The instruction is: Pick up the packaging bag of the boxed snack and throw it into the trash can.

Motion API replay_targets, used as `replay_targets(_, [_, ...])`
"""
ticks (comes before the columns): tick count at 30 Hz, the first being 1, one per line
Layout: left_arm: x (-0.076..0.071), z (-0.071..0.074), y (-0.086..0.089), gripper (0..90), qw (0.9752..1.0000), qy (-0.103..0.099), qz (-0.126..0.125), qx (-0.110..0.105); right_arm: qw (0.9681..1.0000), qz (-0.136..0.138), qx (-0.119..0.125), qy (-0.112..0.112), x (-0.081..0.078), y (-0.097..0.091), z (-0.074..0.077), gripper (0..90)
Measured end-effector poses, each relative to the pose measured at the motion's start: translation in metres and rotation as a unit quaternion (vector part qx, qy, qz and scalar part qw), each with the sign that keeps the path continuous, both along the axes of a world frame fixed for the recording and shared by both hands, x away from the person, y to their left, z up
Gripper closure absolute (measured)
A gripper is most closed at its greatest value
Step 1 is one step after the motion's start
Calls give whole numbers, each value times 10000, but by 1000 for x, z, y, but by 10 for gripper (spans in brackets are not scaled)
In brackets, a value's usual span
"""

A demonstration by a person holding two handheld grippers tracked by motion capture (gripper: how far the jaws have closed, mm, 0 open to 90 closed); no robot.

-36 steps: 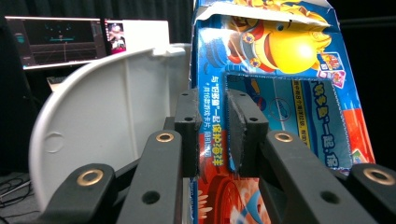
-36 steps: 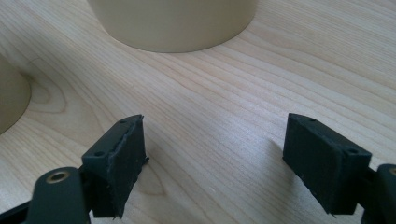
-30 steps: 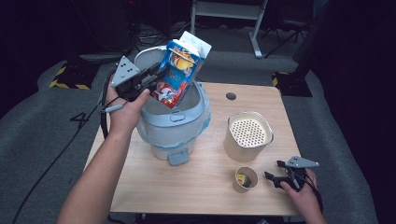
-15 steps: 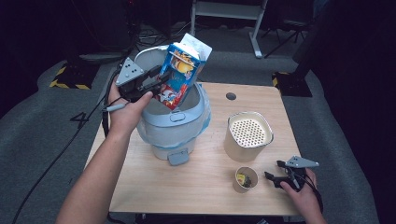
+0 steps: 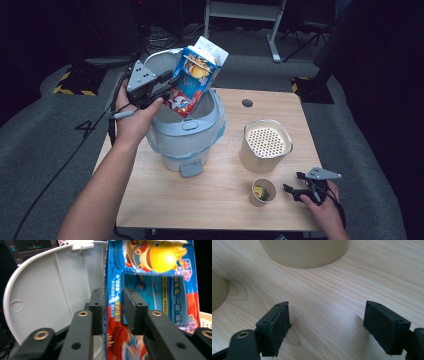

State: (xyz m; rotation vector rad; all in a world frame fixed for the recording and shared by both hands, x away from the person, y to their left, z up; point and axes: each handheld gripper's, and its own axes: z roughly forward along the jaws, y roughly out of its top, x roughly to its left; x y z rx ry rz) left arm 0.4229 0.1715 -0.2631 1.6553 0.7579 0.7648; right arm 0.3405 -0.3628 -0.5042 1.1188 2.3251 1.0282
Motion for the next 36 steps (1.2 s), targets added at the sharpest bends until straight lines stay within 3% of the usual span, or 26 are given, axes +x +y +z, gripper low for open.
replay_targets(5, [6, -2, -4, 734, 9999, -66, 110, 74, 10000, 0, 1, 2, 0, 0, 0, 215])
replay_targets(10, [5, -6, -9, 685, 9997, 174, -16, 143, 10000, 2, 1, 0, 0, 0, 0, 214])
replay_targets(12, [3, -7, -9, 605, 9996, 268, -94, 11, 10000, 1, 0, 1, 0, 0, 0, 214])
replay_targets(14, [0, -7, -7, 552, 9993, 234, -212, -218, 10000, 2, 2, 1, 0, 0, 0, 215])
replay_targets(19, [-8, -4, 3, 493, 9987, 243, -328, -295, 10000, 1, 0, 1, 0, 0, 0, 214])
replay_targets(23, [-20, -4, 7, 466, 9980, 274, -539, -182, 10000, 2, 2, 2, 0, 0, 0, 215])
replay_targets(27, [-35, -3, 12, 446, 9954, 253, -921, -45, 10000, 0, 3, 7, 0, 0, 0, 214])
replay_targets(30, [-47, -1, 18, 434, 9916, 271, -1268, 10, 10000, 19, 21, 20, 0, 0, 0, 217])
replay_targets(36, [-67, -2, 27, 428, 9845, 339, -1718, 108, 9999, 138, 34, 18, 0, -2, 0, 226])
